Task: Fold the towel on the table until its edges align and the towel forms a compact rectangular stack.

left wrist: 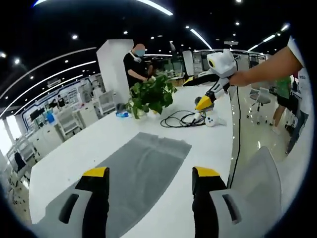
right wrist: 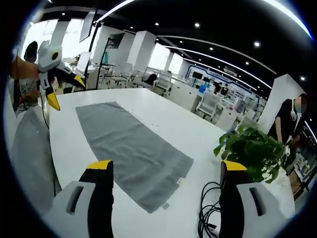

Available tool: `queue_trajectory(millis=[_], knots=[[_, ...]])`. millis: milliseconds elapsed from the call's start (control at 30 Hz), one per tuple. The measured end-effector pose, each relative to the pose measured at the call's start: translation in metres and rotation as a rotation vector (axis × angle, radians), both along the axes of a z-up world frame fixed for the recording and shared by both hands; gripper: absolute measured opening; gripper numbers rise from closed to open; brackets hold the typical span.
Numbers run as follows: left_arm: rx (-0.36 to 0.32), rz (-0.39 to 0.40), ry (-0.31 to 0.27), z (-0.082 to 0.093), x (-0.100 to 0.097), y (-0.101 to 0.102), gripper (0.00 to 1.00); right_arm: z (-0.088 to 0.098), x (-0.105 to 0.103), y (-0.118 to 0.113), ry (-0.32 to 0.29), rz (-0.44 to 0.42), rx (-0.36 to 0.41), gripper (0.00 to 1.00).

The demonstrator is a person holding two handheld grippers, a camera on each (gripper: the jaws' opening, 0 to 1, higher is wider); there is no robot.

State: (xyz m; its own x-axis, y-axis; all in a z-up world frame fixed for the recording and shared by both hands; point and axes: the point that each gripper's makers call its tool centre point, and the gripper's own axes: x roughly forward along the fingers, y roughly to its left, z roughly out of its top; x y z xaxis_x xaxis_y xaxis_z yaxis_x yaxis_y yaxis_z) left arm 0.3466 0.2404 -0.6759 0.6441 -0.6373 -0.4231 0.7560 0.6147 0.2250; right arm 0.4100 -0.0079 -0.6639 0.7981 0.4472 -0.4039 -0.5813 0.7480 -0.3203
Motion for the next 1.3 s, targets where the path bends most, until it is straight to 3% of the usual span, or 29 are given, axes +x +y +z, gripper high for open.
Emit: queue_trajectory(millis=[100, 267, 467, 800, 1100, 1167, 1300], knots=[[0.007, -0.031, 0.005, 0.001, 0.003, -0.019, 0.69, 0.003, 0.007, -0.01, 0.005, -0.013, 0.002, 0.88], [0.015, -0.087, 0.012, 0.002, 0.005, -0.052, 0.69, 0.007, 0.022, -0.032, -0.005, 0.006, -0.059, 0.84], [0.023, -0.134, 0.024, 0.0, 0.011, -0.09, 0.69, 0.018, 0.046, -0.048, -0.019, -0.012, -0.017, 0.84], [0.044, -0.159, 0.09, -0.032, 0.026, -0.141, 0.67, -0.017, 0.082, -0.06, 0.047, 0.001, 0.001, 0.79], [0.074, -0.147, 0.131, -0.064, 0.04, -0.164, 0.63, -0.054, 0.11, -0.064, 0.107, 0.008, 0.051, 0.74], [0.072, -0.141, 0.133, -0.07, 0.043, -0.169, 0.63, -0.064, 0.116, -0.063, 0.15, -0.007, 0.108, 0.72], [0.101, -0.151, 0.133, -0.086, 0.048, -0.179, 0.63, -0.075, 0.131, -0.067, 0.152, -0.022, 0.134, 0.69]])
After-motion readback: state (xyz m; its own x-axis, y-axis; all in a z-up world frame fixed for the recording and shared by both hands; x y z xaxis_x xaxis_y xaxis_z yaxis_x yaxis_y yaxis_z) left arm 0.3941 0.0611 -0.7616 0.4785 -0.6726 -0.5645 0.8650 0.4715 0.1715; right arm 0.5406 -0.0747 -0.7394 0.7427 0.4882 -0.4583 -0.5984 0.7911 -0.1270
